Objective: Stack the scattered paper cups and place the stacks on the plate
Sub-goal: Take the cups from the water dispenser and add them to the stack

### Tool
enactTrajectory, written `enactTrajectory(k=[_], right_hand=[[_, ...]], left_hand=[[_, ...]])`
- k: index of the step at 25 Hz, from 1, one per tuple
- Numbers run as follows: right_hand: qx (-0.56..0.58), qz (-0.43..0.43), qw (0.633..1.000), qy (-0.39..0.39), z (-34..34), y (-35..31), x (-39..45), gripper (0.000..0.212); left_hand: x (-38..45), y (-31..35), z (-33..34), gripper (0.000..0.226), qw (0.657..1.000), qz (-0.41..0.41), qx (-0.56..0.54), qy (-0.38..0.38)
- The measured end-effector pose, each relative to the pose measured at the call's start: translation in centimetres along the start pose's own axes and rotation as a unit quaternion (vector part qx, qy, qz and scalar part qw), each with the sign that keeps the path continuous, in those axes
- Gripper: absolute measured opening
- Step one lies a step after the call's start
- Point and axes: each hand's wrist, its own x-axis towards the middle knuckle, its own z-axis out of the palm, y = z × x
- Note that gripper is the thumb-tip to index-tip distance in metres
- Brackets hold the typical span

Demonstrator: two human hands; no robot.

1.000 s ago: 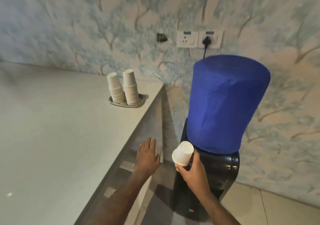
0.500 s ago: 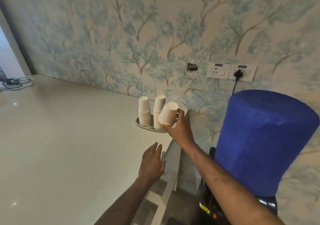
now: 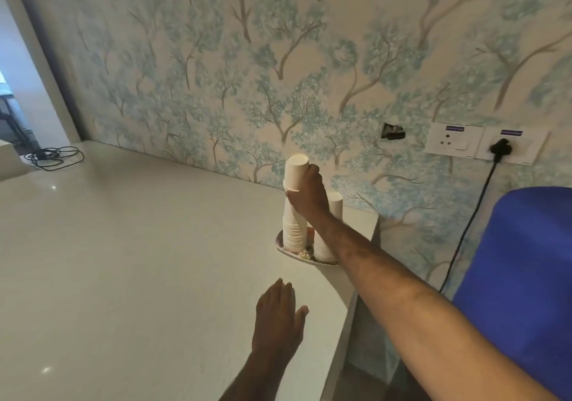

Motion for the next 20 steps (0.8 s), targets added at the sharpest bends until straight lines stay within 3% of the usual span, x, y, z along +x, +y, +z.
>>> enactTrajectory(k=[5,10,20], right_hand=[[-0.008,0.038,0.999,-0.01,2.6,2.0,1.1,0.067],[0.009,0.04,0.999,-0.011,3.0,2.4,1.0,0.067],[-0.008,0.023,0.998,-0.058,3.4,4.3,-1.2,0.058]], left_hand=[[1.4,1.0,0.8,0.067,0.999,-0.022,0.018,-0.022],[1.6,2.2,1.0,0.058,1.0,0.0,0.023,0.01],[2.1,3.1,1.0,0.073,1.0,-0.016,-0.01,-0.008]])
